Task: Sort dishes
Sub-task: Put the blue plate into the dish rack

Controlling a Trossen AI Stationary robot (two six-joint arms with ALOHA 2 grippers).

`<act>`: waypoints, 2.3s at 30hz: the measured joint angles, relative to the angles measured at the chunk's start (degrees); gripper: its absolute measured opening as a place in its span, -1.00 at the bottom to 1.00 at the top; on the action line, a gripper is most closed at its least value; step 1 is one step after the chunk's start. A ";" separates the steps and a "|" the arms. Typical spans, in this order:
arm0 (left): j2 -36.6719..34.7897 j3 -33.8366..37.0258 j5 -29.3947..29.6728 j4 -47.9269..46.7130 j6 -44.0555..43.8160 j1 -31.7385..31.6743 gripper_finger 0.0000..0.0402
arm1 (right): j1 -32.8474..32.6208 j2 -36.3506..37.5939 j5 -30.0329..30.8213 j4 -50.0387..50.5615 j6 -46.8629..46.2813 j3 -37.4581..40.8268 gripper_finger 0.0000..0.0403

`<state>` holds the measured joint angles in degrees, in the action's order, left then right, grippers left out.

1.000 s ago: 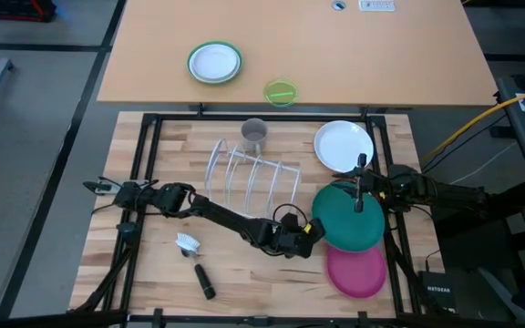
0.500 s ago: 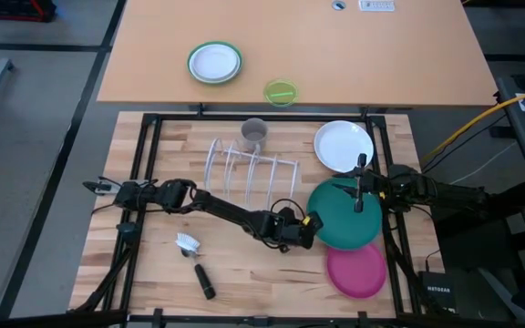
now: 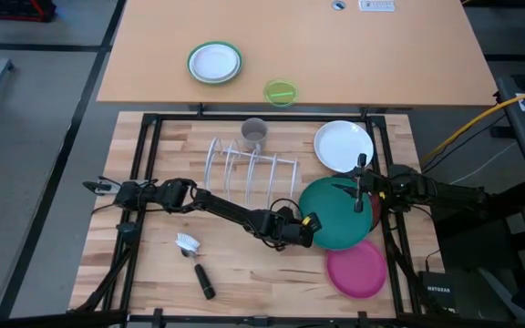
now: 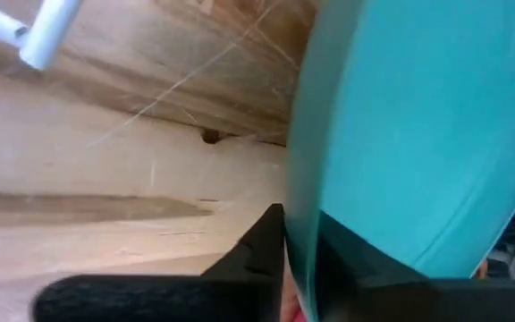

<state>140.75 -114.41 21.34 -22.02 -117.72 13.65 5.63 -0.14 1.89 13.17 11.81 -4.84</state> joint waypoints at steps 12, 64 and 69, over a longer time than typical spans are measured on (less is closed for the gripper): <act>-0.09 0.04 -2.13 2.70 11.17 2.01 -0.97 | 0.00 0.00 -0.02 0.00 0.02 0.00 -0.37; -31.65 -18.03 57.05 -68.09 34.85 8.83 -1.00 | 0.02 -0.04 -2.97 22.12 12.63 -24.94 -0.37; -32.86 -18.03 56.22 -68.00 37.21 4.15 -1.00 | 0.02 -0.04 -2.97 22.09 12.58 -24.94 -0.37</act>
<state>107.89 -132.44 77.56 -90.02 -80.51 17.80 5.65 -0.19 -1.08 35.26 24.39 -29.78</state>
